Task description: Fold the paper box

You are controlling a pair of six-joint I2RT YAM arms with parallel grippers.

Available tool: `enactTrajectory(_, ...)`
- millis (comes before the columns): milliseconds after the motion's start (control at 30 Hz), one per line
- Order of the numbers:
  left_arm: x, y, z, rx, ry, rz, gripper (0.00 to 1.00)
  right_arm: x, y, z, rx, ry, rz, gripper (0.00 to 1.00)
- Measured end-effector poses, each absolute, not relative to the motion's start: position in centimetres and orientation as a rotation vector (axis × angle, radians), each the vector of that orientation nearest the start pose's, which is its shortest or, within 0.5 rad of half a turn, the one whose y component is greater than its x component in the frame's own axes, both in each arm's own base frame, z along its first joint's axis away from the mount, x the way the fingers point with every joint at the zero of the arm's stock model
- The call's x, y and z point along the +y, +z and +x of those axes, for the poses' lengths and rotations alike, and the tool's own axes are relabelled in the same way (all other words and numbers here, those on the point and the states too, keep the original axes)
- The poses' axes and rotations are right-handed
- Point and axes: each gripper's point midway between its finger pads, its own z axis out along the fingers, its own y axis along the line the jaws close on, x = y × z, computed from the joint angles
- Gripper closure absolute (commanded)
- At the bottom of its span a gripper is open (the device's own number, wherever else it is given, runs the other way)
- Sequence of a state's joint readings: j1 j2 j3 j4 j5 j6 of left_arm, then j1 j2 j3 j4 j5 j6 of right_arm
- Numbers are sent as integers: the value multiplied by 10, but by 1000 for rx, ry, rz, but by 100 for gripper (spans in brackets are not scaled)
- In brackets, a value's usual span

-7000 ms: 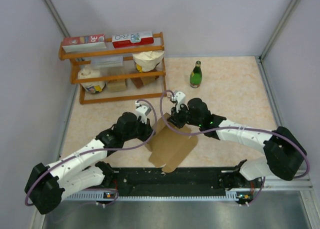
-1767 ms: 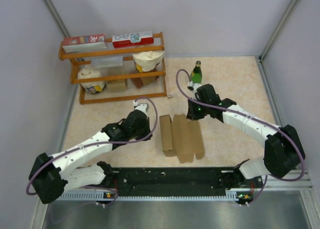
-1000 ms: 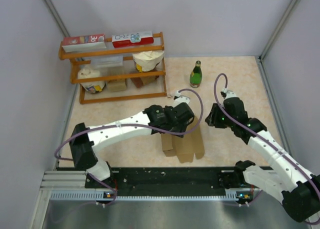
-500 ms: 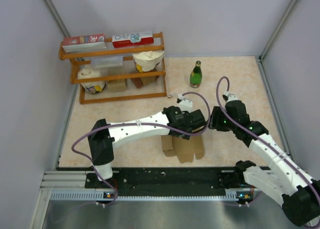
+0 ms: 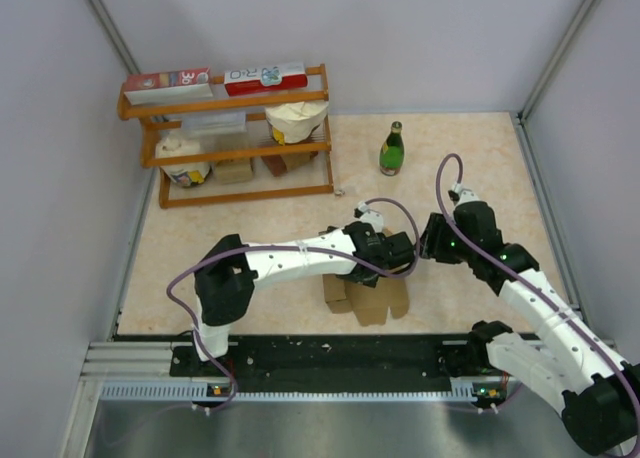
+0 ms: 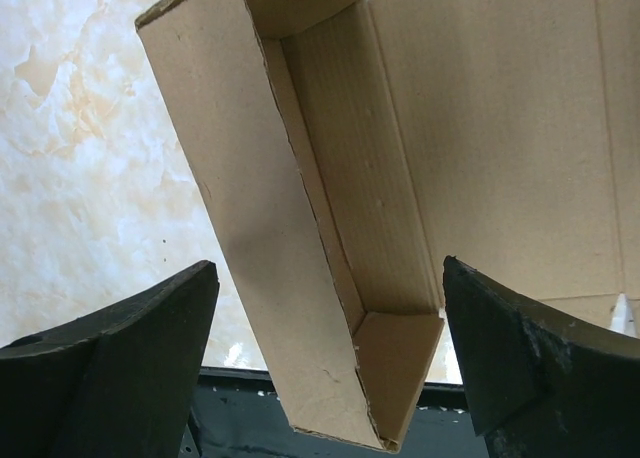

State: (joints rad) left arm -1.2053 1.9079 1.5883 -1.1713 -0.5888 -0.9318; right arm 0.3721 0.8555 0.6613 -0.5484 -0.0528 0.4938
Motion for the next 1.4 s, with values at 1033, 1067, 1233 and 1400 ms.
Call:
enactTrajectory(1033, -267, 67, 181, 2612, 71, 253, 28, 121, 121, 224, 2384, 514, 112, 50)
enactTrajectory(1067, -266, 66, 181, 2615, 53, 248, 28, 121, 121, 224, 2385, 514, 113, 50)
enactTrajectory(1233, -263, 59, 181, 2623, -31, 230, 28, 121, 121, 223, 2385, 519, 113, 50)
enactTrajectory(1400, -252, 51, 179, 2634, -117, 204, 29, 123, 122, 223, 2382, 532, 111, 50)
